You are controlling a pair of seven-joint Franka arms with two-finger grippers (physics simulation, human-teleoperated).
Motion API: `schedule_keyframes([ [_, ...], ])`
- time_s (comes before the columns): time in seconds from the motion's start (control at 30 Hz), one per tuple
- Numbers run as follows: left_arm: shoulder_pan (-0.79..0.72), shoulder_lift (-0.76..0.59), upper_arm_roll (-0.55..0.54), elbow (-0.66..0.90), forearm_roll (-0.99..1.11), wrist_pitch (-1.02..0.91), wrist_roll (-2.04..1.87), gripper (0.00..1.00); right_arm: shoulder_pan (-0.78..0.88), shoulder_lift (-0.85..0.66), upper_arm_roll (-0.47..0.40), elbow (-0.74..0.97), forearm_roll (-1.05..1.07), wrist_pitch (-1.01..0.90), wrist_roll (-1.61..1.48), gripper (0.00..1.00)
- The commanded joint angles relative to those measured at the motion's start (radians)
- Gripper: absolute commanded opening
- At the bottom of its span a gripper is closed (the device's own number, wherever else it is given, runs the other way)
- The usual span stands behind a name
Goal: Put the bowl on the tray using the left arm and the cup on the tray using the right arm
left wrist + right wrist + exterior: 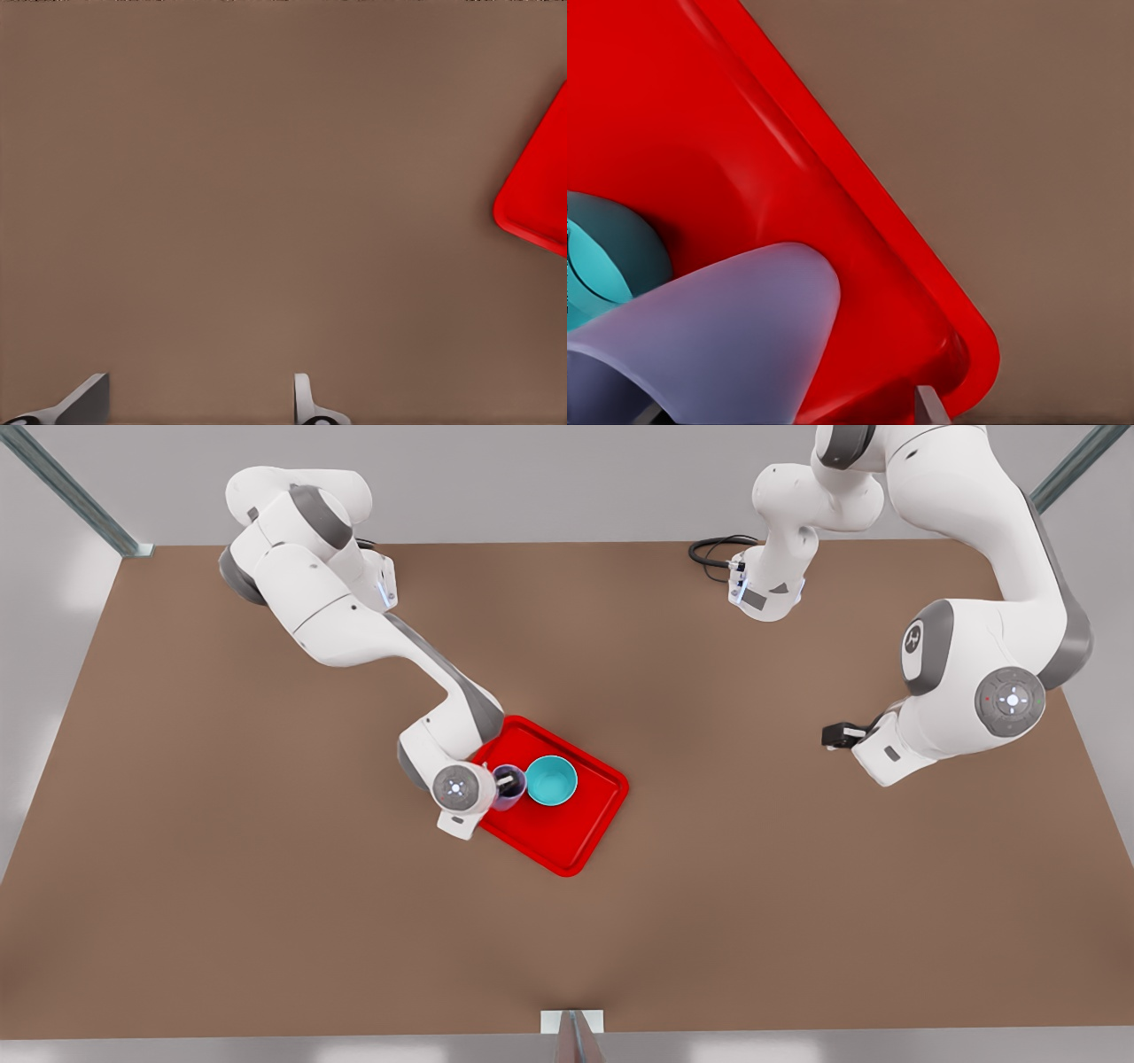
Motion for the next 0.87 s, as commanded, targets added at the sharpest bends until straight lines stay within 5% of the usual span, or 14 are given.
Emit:
schedule_keyframes([
  [0.0, 0.000, 0.000, 0.000, 0.000, 0.000, 0.000, 0.000, 1.00, 0.000, 0.000, 0.000, 0.001, 0.000, -0.001, 0.002, 1.00],
  [0.33, 0.000, 0.000, 0.000, 0.000, 0.000, 0.000, 0.000, 1.00, -0.028, -0.008, 0.018, 0.027, 0.000, -0.017, 0.003, 1.00],
  [0.5, 0.000, 0.002, 0.000, 0.001, -0.003, 0.000, -0.009, 1.00, -0.034, -0.054, 0.041, 0.264, 0.006, -0.303, 0.009, 1.00],
  [0.57, 0.000, 0.035, -0.001, 0.044, 0.000, -0.005, -0.015, 1.00, -0.029, -0.117, -0.052, 0.320, 0.003, -0.369, -0.038, 1.00],
  [0.63, 0.000, 0.041, 0.000, 0.047, 0.000, -0.011, -0.014, 1.00, 0.032, -0.294, -0.430, 0.285, 0.219, -0.402, -0.256, 1.00],
  [0.67, 0.000, 0.041, 0.000, 0.047, 0.000, -0.012, -0.012, 1.00, 0.042, -0.412, -0.522, 0.240, 0.235, -0.464, -0.273, 1.00],
  [0.7, 0.000, 0.041, 0.000, 0.047, 0.000, -0.012, -0.014, 1.00, -0.035, -0.541, -0.508, 0.141, 0.233, -0.465, -0.275, 1.00],
  [0.73, 0.000, 0.043, 0.002, 0.047, 0.000, -0.012, -0.014, 1.00, -0.152, -0.631, -0.401, 0.025, 0.219, -0.455, -0.275, 1.00],
  [0.83, 0.000, 0.048, 0.000, 0.047, 0.000, -0.014, -0.014, 1.00, -0.169, -0.612, -0.368, 0.033, 0.184, -0.475, -0.275, 1.00],
])
